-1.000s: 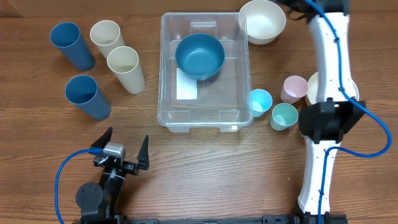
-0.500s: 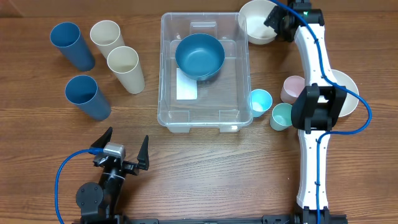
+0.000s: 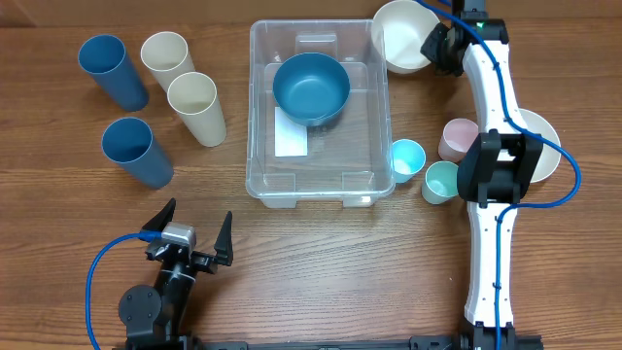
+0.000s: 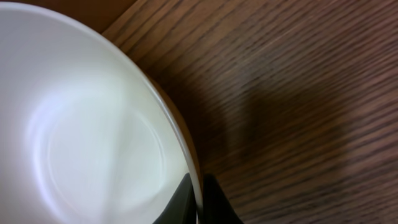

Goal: Pack container
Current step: 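Move the right gripper to the cream bowl and grasp its rim, then place the cream bowl into the teal bowl in the bin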

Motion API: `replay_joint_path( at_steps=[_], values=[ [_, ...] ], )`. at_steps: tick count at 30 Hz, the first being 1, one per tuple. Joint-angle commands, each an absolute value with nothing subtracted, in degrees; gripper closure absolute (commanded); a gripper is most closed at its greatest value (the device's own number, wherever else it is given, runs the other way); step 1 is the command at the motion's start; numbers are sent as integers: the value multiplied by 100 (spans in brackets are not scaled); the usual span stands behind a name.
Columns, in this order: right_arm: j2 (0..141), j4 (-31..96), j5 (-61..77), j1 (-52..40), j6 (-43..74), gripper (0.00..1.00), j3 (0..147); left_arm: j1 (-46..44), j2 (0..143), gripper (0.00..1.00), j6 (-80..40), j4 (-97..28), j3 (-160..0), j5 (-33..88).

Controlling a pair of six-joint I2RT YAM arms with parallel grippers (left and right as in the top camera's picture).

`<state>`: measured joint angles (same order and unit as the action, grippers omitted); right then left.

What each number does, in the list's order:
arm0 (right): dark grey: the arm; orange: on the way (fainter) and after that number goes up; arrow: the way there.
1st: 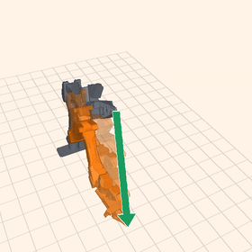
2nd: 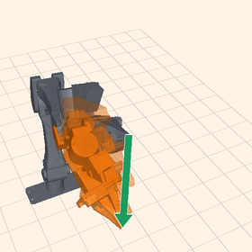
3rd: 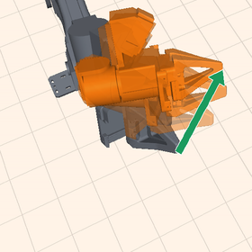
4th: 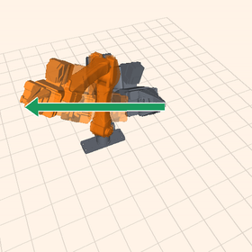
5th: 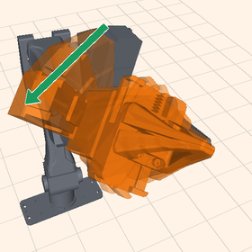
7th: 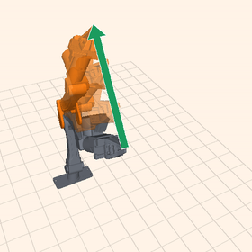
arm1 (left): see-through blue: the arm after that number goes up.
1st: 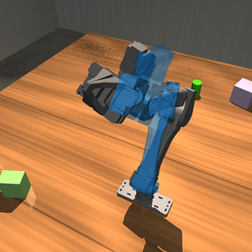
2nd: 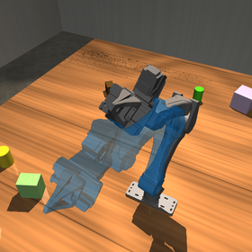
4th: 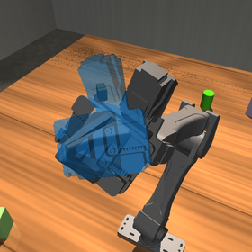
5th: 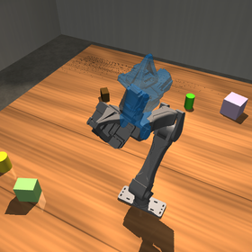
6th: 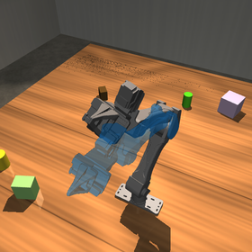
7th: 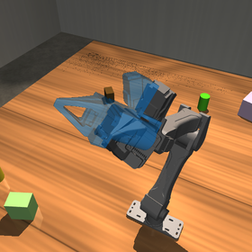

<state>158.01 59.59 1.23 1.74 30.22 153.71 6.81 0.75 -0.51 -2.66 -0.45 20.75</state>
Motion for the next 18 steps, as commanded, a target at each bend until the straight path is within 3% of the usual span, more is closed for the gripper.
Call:
replay_joint_path(
  at_steps=[1,8,18],
  values=[
    [15828,6145,49,373,3026,96,15371,711,32,0,-130,-272,-27,2058],
    [15032,6361,270,849,2998,96,15388,711,32,0,-130,-272,-27,2058],
    [13102,6702,1133,449,2517,96,15388,711,32,0,-130,-272,-27,2058]
  ],
)
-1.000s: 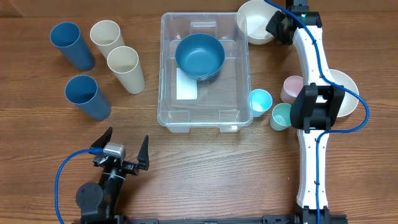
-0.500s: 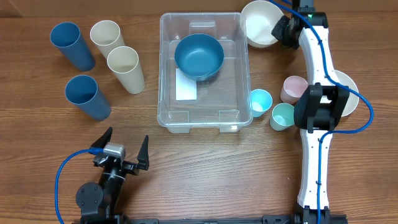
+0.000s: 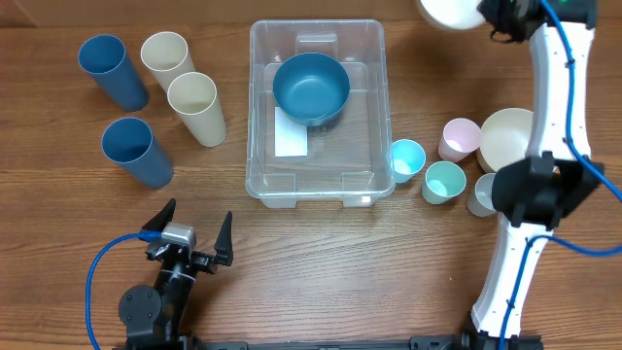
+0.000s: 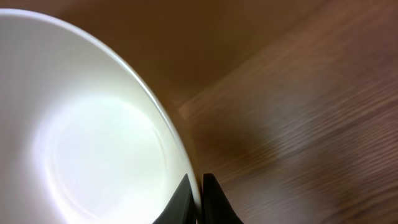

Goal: Pack container
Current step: 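Place the cream bowl into the teal bowl in the bin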

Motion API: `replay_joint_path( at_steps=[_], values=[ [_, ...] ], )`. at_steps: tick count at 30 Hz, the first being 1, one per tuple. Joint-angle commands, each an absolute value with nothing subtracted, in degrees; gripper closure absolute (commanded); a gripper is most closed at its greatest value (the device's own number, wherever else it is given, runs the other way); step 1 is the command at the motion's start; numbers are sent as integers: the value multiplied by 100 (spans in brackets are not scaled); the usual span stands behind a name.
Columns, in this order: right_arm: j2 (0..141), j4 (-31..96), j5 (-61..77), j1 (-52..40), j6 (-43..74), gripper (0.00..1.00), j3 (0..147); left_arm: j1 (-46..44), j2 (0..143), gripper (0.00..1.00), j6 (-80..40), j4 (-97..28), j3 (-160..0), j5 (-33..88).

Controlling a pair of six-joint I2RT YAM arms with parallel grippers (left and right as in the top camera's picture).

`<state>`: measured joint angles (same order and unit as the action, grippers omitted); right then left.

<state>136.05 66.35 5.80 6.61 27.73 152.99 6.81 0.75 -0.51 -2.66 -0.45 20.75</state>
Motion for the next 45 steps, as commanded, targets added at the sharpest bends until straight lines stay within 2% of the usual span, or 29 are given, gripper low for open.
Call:
replay_joint_path(
  at_steps=[1,6,11,26,28,29,33,40,43,45],
  values=[
    [12971,6827,1393,294,2359,96,15388,711,32,0,-130,-272,-27,2058],
    [12899,7507,1374,-696,1664,96,15377,711,32,0,-130,-272,-27,2058],
    [13091,7780,392,-1610,1450,96,15369,711,32,0,-130,-272,-27,2058],
    [14617,7741,307,-1763,1343,96,15362,711,32,0,-130,-272,-27,2058],
    [14671,7723,309,-1763,1343,85,15362,711,32,0,-130,-272,-27,2058],
    [14685,7725,309,-1763,1343,84,15362,711,32,0,-130,-272,-27,2058],
    [14704,7728,567,-1763,1149,45,15358,711,32,0,-130,-272,-27,2058],
    [14553,7885,666,-1763,1151,44,15410,711,32,0,-130,-272,-27,2058],
    [13972,8099,648,-1728,1175,44,15701,711,32,0,-130,-272,-27,2058],
    [13522,8252,642,-1573,1225,39,15732,711,32,0,-130,-272,-27,2058]
  ],
)
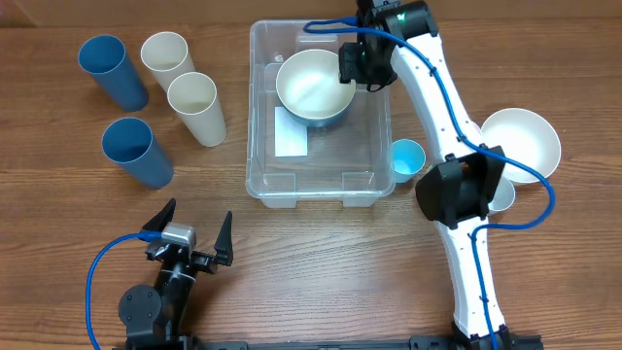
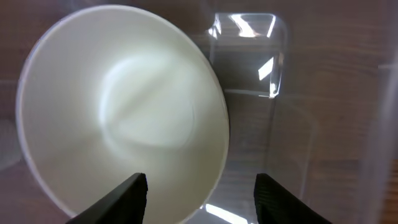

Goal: Pack container
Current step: 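Place the cream bowl into the teal bowl in the bin, then grasp the large white bowl rim and lift it with the right gripper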

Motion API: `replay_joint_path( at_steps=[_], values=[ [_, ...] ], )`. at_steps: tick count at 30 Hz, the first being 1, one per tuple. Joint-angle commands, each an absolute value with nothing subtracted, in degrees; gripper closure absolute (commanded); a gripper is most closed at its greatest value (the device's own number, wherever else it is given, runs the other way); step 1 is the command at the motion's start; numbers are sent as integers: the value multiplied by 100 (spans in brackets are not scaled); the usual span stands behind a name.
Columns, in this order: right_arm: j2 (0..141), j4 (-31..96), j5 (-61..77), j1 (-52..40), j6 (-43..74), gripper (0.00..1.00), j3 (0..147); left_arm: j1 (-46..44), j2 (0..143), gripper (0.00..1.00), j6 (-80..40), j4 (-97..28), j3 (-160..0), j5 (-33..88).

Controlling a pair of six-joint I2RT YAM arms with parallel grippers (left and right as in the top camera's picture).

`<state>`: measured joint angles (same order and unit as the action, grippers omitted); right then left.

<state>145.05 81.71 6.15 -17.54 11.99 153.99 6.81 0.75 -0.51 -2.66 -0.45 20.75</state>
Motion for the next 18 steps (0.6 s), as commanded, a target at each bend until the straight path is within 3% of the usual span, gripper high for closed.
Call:
replay_joint_path(
  at_steps=[1,10,18],
  values=[
    [13356,8377,574,-1415,1398,35,15732,711,32,0,-130,-272,-27,2058],
    [13137,9706,701,663,2008,19,15718,711,32,0,-130,-272,-27,2058],
    [13137,9706,687,2244,2104,18,14619,711,32,0,-130,-272,-27,2058]
  ],
)
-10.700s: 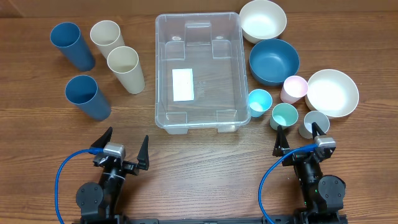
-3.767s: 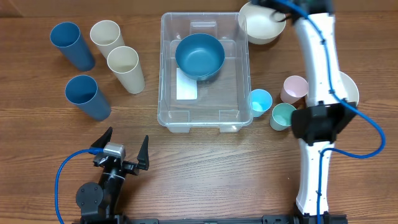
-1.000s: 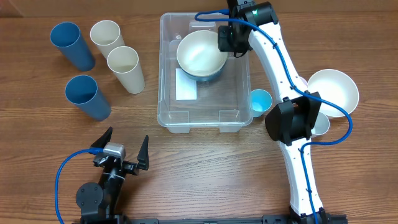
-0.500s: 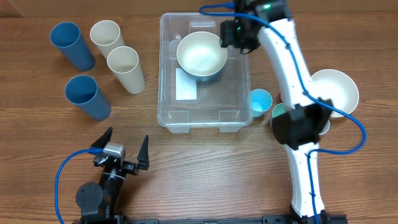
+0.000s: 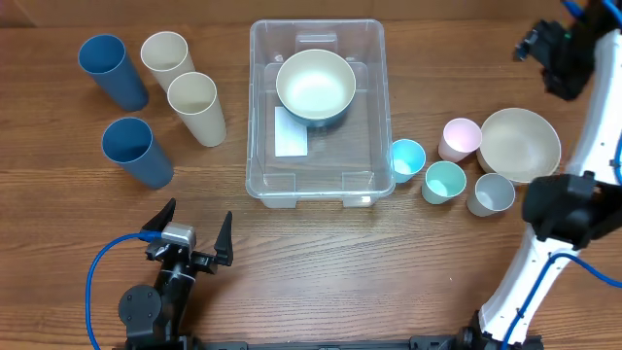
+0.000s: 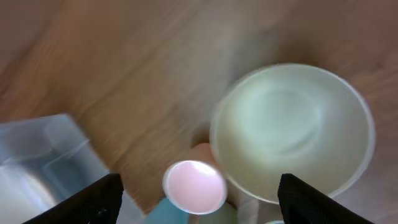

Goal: Pack container
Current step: 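Grasp the large white bowl rim and lift it with the right gripper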

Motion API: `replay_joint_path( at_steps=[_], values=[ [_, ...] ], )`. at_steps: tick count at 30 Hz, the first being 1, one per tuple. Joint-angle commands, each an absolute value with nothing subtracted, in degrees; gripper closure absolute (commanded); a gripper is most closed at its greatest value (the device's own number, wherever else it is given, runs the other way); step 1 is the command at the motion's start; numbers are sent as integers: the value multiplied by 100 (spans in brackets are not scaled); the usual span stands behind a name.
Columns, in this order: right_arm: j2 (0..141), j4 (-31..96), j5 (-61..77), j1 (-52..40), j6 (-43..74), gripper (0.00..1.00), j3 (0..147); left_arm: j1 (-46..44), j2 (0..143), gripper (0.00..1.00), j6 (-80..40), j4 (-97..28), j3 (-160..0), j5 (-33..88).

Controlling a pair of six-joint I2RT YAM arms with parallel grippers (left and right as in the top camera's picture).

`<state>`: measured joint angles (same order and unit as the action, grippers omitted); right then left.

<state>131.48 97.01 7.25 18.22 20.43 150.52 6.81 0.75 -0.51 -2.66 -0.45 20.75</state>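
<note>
The clear container stands mid-table. Inside it a white bowl sits nested in a blue bowl whose rim just shows. A second white bowl rests on the table at the right, also seen in the right wrist view. My right gripper hangs open and empty high over that bowl and the pink cup; in its own view the right gripper has its fingers spread wide. My left gripper rests open near the front edge.
Small cups stand right of the container: light blue, teal, pink, grey. At the left are tall cups: blue, cream, cream, blue. A white label lies on the container floor.
My right gripper was open just over the white bowl in the container; now it is at the far right above the second white bowl and the small cups. The bowl stays nested.
My right gripper was shut on the rim of a white bowl behind the container's right corner. Then it held that bowl raised at the table's back. Then it stood open over the bowl, set in the blue bowl. Now it is away at the right.
</note>
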Motion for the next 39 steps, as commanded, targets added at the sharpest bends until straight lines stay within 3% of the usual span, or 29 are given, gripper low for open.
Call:
replay_joint_path(
  at_steps=[1,7,13,17,19,20,23,25,30,35,39],
  values=[
    [13135,9706,521,2528,2104,18,14311,711,32,0,-130,-272,-27,2058],
    [13135,9618,91,3336,1758,18,13170,711,32,0,-130,-272,-27,2058],
    [13137,9164,113,3258,1197,17,12414,711,32,0,-130,-272,-27,2058],
    [13137,8560,158,3253,1194,22,11513,711,32,0,-130,-272,-27,2058],
    [13137,8171,283,3247,1197,30,11113,711,32,0,-130,-272,-27,2058],
    [13137,8060,281,3247,1194,44,11026,711,32,0,-130,-272,-27,2058],
    [13137,7745,283,3249,1197,73,10986,711,32,0,-130,-272,-27,2058],
    [13137,7546,283,3249,1197,82,10986,711,32,0,-130,-272,-27,2058],
    [13137,6803,287,3249,1194,96,10989,711,32,0,-130,-272,-27,2058],
    [13135,6501,502,3249,1190,96,11327,711,32,0,-130,-272,-27,2058],
    [13135,7177,952,3173,1162,96,13080,711,32,0,-130,-272,-27,2058]
  ],
)
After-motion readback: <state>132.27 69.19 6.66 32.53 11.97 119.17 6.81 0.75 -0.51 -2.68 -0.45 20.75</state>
